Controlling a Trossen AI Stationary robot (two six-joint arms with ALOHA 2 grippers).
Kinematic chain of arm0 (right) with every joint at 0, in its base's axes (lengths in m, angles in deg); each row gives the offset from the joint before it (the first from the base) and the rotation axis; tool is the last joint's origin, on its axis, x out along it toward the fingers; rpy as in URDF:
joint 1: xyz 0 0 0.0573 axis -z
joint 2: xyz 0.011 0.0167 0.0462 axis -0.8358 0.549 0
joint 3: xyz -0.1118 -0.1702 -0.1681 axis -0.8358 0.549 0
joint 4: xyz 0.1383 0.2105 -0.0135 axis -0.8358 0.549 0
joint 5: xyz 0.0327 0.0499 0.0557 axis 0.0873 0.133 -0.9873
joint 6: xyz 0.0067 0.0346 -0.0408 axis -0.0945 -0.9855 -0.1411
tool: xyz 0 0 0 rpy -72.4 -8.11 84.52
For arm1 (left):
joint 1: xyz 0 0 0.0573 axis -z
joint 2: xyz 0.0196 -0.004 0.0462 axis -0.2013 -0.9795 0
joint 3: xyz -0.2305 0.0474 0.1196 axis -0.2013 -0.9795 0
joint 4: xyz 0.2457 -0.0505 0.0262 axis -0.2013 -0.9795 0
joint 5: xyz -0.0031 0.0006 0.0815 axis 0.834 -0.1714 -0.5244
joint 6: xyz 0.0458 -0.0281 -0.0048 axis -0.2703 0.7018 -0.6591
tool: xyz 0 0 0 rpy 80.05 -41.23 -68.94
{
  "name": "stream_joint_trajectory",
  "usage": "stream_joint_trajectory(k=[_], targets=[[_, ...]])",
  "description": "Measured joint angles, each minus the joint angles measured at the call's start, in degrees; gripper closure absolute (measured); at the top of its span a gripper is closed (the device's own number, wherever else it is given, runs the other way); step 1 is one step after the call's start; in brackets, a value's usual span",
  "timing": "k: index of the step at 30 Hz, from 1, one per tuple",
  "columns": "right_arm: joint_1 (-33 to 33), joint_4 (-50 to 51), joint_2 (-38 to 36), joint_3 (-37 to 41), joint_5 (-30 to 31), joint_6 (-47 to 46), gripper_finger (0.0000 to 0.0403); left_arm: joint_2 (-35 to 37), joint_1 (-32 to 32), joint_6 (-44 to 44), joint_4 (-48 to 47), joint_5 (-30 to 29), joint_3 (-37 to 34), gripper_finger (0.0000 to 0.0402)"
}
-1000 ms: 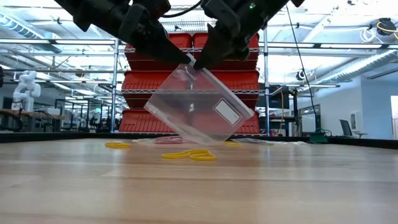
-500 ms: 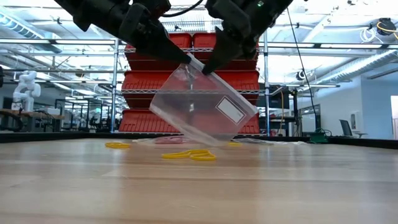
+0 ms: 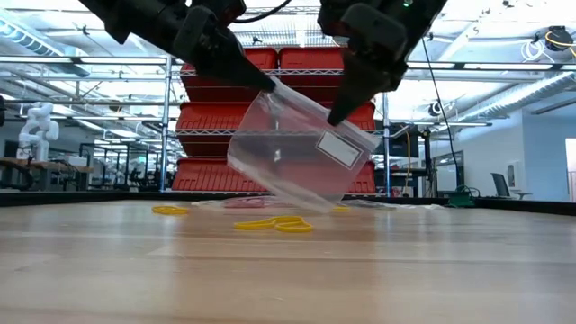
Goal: Sort rubber bands
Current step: Open the zip bag
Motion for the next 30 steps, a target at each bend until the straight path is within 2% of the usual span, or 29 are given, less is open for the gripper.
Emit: stream_joint_trajectory(k=[7, 17, 24, 30], targets=[[-1.6, 3.2, 0.0, 0.0, -0.1, -3.2, 0.0391, 3.2, 0.0, 0.0, -2.5, -0.3, 0.0, 0.0401], [-2.9, 6.8, 0.0, 0.0, -0.5, -7.7, 0.0389, 3.4, 0.0, 0.0, -4.4, -0.3, 0.0, 0.0401], [-2.9, 8.5, 0.0, -0.4, -1.5, -9.4, 0.0345, 3.4, -0.1, 0.0, -4.3, -0.7, 0.0, 0.0401], [-2.1, 12.1, -0.7, -7.1, -1.0, -4.8, 0.0292, 3.4, 0.0, 0.0, -4.4, -0.6, 0.0, 0.0401]])
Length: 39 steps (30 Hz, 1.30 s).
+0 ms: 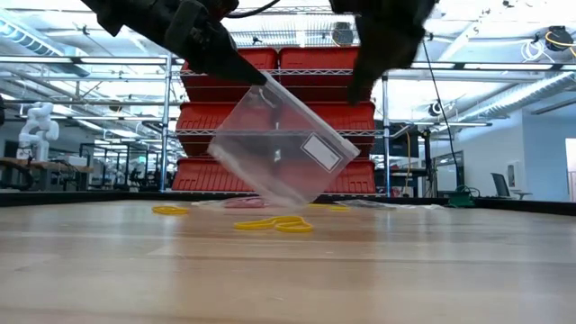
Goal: Sort rubber bands
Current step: Open the zip bag
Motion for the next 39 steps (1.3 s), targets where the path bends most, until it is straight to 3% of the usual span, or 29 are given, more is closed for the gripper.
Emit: stream_joint_trajectory(k=[5, 11, 29, 39], targets=[[1.7, -4.9, 0.0, -1.8, 1.5, 7.1, 0.0297, 0.0, 0.1, 0.0, 0.0, 0.3, 0.0, 0.0401], [2.6, -7.3, 0.1, -1.3, 6.5, 14.1, 0.0392, 0.0, 0.5, 0.0, -0.1, 0.6, 0.0, 0.0401], [4.9, -23.0, 0.7, 7.1, 6.7, 14.4, 0.0403, 0.0, 0.5, 0.4, -0.5, 0.7, 0.0, 0.0401], [5.3, -25.4, 0.7, 7.3, 8.8, 15.5, 0.0403, 0.0, 0.5, 0.4, -0.4, 0.7, 0.0, 0.0401]])
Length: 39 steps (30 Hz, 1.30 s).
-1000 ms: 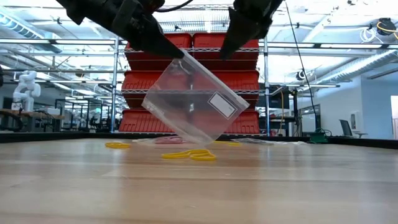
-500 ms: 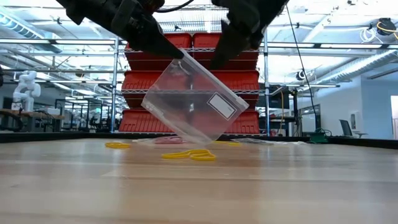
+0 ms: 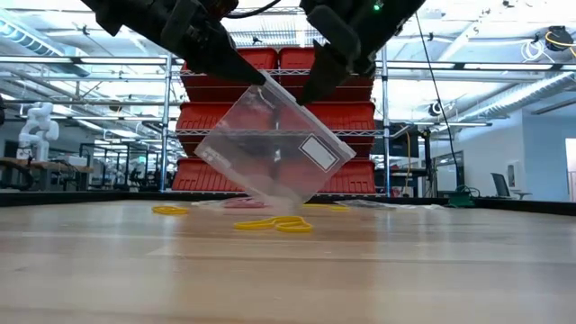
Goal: Sort rubber bands
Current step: Open the zip bag
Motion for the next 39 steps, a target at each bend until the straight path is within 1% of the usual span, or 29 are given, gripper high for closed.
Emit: stream_joint_trajectory(k=[4, 10, 17, 22, 25, 29, 35, 39], targets=[[0.3, -3.2, 0.9, 0.0, -0.6, 1.6, 0.0403, 0.0, 0.0, 0.1, 0.6, 0.0, 0.0, 0.0401], [0.6, -3.2, 2.4, 0.0, -0.1, 3.4, 0.0403, 0.0, 0.0, 0.1, 0.4, 0.5, 0.0, 0.0401], [0.1, -2.3, 2.1, 0.0, 4.3, 4.2, 0.0403, 0.0, 0.0, 0.1, 0.2, 0.6, 0.0, 0.0401], [0.2, -1.9, 2.1, 0.0, 9.1, 4.3, 0.0403, 0.0, 0.0, 0.1, 0.1, 0.6, 0.0, 0.0401], [0.3, -2.2, 2.1, 0.0, 9.8, 4.7, 0.0403, 0.0, 0.0, 0.1, 0.1, 1.1, 0.0, 0.0401], [0.3, -3.9, 2.3, 0.0, 8.3, 6.0, 0.0403, 0.0, 0.0, 0.1, 0.1, 1.2, 0.0, 0.0401], [0.3, -9.1, 3.3, -0.1, 0.5, 8.2, 0.0403, 0.0, 0.0, 1.1, 1.0, 1.2, 0.0, 0.0401], [0.6, -11.0, 6.2, -0.1, -0.7, 9.8, 0.0403, 0.0, 0.0, 1.5, 1.2, 1.2, 0.0, 0.0401]])
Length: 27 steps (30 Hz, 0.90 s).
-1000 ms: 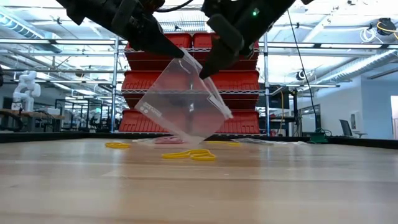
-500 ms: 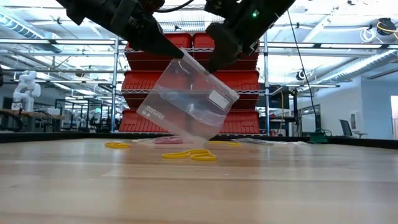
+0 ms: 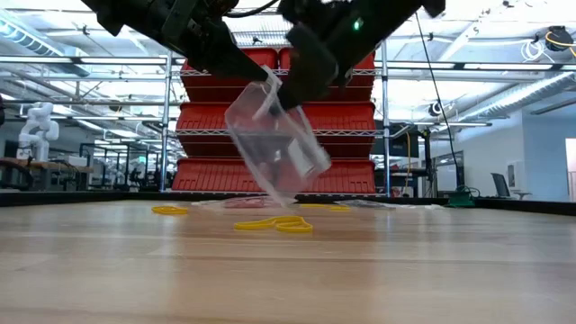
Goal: Sort rubber bands
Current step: Open the zip bag
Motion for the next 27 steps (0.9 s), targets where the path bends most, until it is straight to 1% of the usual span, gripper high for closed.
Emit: stream_joint_trajectory(k=[2, 5, 6, 7, 9, 10, 13, 15, 19, 22, 25, 27], targets=[[0.5, 1.4, 1.0, 0.0, 1.1, -0.6, 0.0403, 0.0, 0.0, 0.0, -0.1, 0.0, 0.0, 0.0401], [0.8, 6.2, 1.1, 0.0, 8.5, -4.4, 0.0403, 0.0, 0.1, 0.0, -0.4, 0.0, 0.0, 0.0401], [0.8, 7.4, 0.8, 0.0, 10.2, -5.7, 0.0403, 0.0, 0.3, 0.0, -0.4, 0.0, 0.0, 0.0401], [0.8, 7.6, 0.4, 0.0, 10.7, -6.5, 0.0403, 0.0, 0.4, 0.0, -0.4, 0.0, 0.0, 0.0401], [0.8, 5.5, -0.2, 0.0, 9.9, -6.0, 0.0403, 0.0, 0.7, 0.0, -0.3, 0.0, 0.0, 0.0401], [0.8, 3.3, -0.3, 0.0, 8.4, -4.9, 0.0403, 0.0, 0.8, 0.0, -0.2, 0.0, 0.0, 0.0401], [1.4, -4.8, 0.6, 0.0, -0.2, -1.6, 0.0403, 0.0, 1.2, 0.0, -0.2, 0.0, 0.0, 0.0401], [1.9, -8.1, 2.1, 0.0, -3.1, -0.6, 0.0403, 0.0, 1.5, 0.0, -0.2, 0.0, 0.0, 0.0401], [2.3, -8.6, 5.0, 0.1, -3.3, -1.4, 0.0403, 0.0, 1.9, 0.0, -0.3, 0.0, 0.0, 0.0401], [1.6, -10.2, 5.4, 1.1, -1.4, -2.6, 0.0403, 0.0, 1.9, 0.0, -0.5, 0.0, 0.0, 0.0401], [0.4, -12.9, 4.1, 4.6, 1.8, -2.8, 0.0403, 0.0, 2.1, 0.1, -0.8, 0.0, 0.0, 0.0401], [0.1, -18.5, 2.1, 8.3, 1.7, -3.6, 0.0403, 0.0, 2.7, 0.1, -0.7, 0.0, 0.0, 0.0401]])
